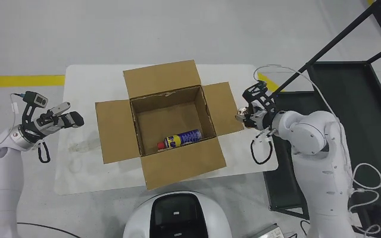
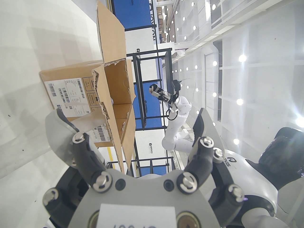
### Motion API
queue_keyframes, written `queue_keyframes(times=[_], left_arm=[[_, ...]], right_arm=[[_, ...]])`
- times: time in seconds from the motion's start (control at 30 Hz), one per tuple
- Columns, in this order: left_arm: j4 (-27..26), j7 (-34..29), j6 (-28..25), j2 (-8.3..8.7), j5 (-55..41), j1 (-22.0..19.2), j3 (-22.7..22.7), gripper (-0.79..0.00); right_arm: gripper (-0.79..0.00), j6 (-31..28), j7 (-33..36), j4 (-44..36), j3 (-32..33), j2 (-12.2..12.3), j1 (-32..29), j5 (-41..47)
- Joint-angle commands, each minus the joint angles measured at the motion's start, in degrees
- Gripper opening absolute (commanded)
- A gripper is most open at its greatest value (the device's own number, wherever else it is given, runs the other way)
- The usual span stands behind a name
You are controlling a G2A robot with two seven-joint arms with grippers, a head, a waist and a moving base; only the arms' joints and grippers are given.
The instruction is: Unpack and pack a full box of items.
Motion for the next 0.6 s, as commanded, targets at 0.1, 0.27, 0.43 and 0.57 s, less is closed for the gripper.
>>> queue_keyframes(times=[0.1,0.27,0.43,0.57], left_arm=[[0.00,0.00,0.00,0.00,0.00,0.00,0.00,0.000],[0.00,0.00,0.00,0.00,0.00,0.00,0.00,0.000],[0.00,0.00,0.00,0.00,0.00,0.00,0.00,0.000],[0.00,0.00,0.00,0.00,0.00,0.00,0.00,0.000]], right_arm=[[-0.785,-1.42,-6.11,-0.66,2.60,0.28,-8.59,-0.74],[-0.785,-1.40,-12.04,-1.66,4.79,0.37,-17.06,-1.86],[-0.785,0.36,-16.09,-2.09,5.44,0.37,-23.93,-5.21],[-0.785,2.37,-20.29,-0.45,5.08,0.28,-26.56,-7.77]])
